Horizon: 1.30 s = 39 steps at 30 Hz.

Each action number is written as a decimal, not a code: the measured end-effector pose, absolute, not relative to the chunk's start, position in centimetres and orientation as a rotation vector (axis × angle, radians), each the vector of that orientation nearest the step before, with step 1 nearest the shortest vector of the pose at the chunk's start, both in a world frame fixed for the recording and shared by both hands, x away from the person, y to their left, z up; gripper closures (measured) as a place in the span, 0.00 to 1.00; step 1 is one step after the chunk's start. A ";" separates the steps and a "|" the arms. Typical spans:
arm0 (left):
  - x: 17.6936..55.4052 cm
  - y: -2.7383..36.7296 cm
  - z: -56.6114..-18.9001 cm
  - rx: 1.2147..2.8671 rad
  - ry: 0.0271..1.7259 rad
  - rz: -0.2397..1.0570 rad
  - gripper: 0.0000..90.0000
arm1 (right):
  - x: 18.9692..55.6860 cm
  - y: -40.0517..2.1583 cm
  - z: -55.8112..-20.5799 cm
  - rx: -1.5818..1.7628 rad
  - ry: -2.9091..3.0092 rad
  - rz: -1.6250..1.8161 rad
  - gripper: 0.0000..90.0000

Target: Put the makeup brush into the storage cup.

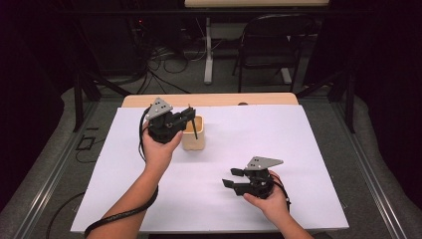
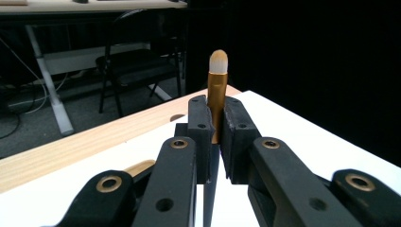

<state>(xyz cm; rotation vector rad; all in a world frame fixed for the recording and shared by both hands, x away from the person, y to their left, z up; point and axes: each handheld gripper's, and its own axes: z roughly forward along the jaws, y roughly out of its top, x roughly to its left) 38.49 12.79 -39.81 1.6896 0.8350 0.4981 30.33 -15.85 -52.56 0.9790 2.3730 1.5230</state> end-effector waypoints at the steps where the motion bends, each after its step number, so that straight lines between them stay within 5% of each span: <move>1: 38.6 12.8 -39.7 1.688 0.838 0.503 0.93 | 30.3 -15.9 -52.6 0.979 2.374 1.522 0.52; 39: 42.2 13.5 -39.4 1.655 0.967 0.596 0.93 | 30.4 -16.0 -52.6 0.978 2.376 1.517 0.52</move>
